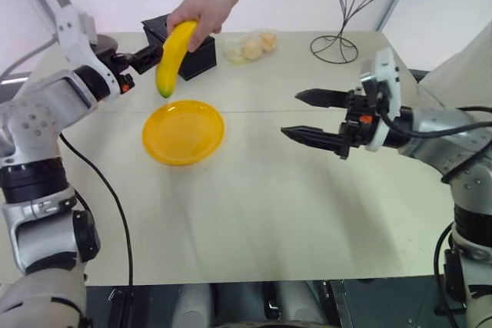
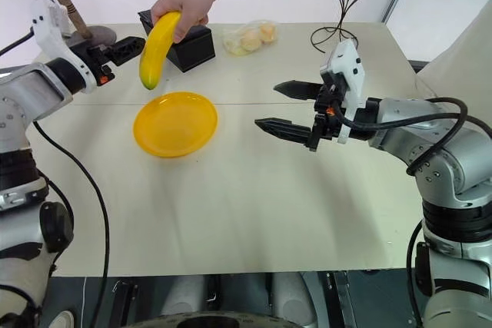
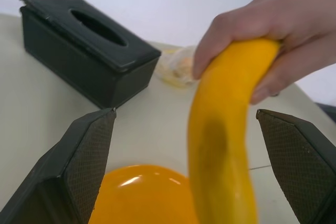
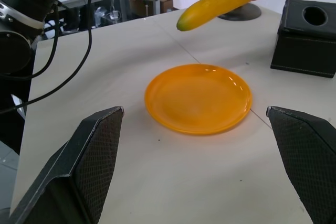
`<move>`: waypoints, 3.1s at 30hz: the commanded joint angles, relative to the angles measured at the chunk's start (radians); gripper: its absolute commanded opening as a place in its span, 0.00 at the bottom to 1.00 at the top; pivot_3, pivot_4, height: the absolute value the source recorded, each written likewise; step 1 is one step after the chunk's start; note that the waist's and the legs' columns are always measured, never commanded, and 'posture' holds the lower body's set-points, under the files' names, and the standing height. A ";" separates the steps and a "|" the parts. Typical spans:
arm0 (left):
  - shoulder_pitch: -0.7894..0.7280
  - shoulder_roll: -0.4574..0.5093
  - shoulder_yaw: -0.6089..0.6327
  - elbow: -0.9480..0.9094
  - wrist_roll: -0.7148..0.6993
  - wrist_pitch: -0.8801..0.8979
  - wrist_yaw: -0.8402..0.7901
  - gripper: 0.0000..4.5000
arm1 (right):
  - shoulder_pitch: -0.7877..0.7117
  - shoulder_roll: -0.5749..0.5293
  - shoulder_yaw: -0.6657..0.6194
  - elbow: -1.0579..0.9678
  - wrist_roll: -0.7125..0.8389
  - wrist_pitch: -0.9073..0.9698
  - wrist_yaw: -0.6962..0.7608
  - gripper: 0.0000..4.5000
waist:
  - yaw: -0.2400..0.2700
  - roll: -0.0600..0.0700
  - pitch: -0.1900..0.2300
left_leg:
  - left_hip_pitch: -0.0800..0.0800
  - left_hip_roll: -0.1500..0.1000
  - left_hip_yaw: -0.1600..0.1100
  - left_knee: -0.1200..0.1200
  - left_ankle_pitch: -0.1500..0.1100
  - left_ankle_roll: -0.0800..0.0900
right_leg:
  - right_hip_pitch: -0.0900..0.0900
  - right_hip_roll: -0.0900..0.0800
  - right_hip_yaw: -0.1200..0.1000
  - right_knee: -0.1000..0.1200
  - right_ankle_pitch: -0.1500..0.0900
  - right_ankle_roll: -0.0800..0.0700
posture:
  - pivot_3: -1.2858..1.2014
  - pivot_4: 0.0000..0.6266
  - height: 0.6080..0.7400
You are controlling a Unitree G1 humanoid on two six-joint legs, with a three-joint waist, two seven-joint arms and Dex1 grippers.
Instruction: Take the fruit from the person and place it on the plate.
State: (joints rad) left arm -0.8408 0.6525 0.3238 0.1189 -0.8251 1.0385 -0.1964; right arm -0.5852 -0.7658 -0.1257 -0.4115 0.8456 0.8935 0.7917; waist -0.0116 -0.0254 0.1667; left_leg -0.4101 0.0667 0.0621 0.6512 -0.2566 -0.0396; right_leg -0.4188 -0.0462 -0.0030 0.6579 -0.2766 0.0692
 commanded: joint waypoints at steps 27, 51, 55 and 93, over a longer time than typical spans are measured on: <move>-0.085 -0.025 -0.075 0.116 0.153 -0.031 -0.274 0.30 | 0.017 0.003 -0.012 -0.053 -0.012 -0.030 -0.048 1.00 | 0.001 0.000 0.000 | 0.000 0.000 0.000 0.000 0.000 0.000 | 0.000 0.000 0.000 0.000 0.000 0.000 | 0.52 0.24 1.00; 0.218 -0.104 0.009 -0.240 0.119 0.437 -0.080 0.30 | 0.072 0.049 -0.017 -0.106 0.006 -0.016 -0.109 1.00 | 0.000 0.000 0.000 | 0.000 0.000 -0.001 0.001 0.000 0.000 | -0.001 0.000 0.000 0.003 0.000 0.000 | 0.52 0.24 1.00; 0.224 -0.082 0.024 -0.248 0.144 0.421 -0.074 0.30 | 0.087 0.049 -0.023 -0.118 0.015 -0.012 -0.120 1.00 | 0.000 0.000 0.000 | 0.000 0.000 -0.001 0.001 0.000 0.000 | -0.001 0.000 0.000 0.003 0.000 0.000 | 0.52 0.24 1.00; 0.838 0.347 0.599 -0.670 -0.070 0.239 -0.588 0.99 | 0.091 -0.011 -0.003 0.008 -0.027 -0.048 0.019 1.00 | 0.001 -0.001 0.000 | 0.000 0.000 -0.001 -0.001 0.000 0.000 | -0.004 -0.001 0.002 0.003 -0.001 -0.002 | 0.52 0.24 1.00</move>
State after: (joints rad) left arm -0.0114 0.9816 0.8683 -0.5273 -0.9024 1.3165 -0.7574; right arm -0.4790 -0.7673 -0.1203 -0.3992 0.8234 0.8672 0.7968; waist -0.0107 -0.0261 0.1672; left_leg -0.4099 0.0669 0.0613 0.6498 -0.2566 -0.0397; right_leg -0.4229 -0.0477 -0.0010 0.6609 -0.2789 0.0652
